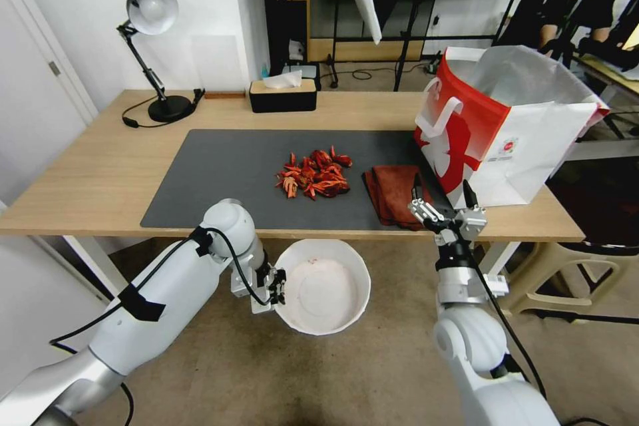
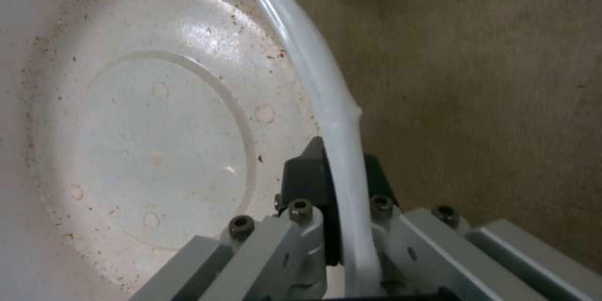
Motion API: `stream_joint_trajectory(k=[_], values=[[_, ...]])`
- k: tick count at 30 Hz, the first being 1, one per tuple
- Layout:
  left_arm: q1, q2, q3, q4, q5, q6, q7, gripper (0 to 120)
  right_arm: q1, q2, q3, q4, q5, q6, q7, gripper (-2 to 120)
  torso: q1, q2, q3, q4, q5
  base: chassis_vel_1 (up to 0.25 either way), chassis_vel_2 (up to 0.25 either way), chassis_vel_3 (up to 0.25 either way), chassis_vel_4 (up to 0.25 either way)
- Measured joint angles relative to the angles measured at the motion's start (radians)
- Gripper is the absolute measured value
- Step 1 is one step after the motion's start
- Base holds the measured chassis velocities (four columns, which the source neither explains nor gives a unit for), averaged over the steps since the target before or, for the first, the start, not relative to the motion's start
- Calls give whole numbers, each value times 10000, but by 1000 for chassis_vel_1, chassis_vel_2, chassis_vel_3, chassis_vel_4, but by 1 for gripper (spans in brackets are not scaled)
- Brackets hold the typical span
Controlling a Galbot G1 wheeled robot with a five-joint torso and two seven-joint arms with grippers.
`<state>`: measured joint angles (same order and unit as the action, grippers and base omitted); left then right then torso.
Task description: Sweep shrimp from table into container with towel, then put container into takeout bag.
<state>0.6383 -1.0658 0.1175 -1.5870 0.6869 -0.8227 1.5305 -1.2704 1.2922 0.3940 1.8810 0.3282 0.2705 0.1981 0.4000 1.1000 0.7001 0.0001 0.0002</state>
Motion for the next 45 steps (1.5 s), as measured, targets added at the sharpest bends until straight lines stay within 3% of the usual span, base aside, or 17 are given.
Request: stream_joint_trajectory(k=[6, 14, 27, 45], values=[[-477, -454, 476, 442, -18, 0, -1, 0, 339, -538, -19, -139, 741, -720, 592, 100, 0, -1, 0, -2, 1, 0, 0, 0, 0], [-1165, -928, 1057, 935, -115, 0, -3, 0, 377, -630, -12, -39, 1065, -1061, 861, 100, 0, -1, -1, -1, 0, 0, 0, 0, 0], [-1206, -790, 1059, 1085, -208, 0, -3, 0, 670, -860, -645, 251, 1324, -1446, 777, 100, 0, -1, -1, 0, -2, 0, 0, 0, 0], [-865, -730, 831, 1050, -199, 0, -3, 0, 1769, -2059, -1526, 712, 2451, -3872, 1990, 100, 0, 0, -1, -1, -3, 0, 0, 0, 0]])
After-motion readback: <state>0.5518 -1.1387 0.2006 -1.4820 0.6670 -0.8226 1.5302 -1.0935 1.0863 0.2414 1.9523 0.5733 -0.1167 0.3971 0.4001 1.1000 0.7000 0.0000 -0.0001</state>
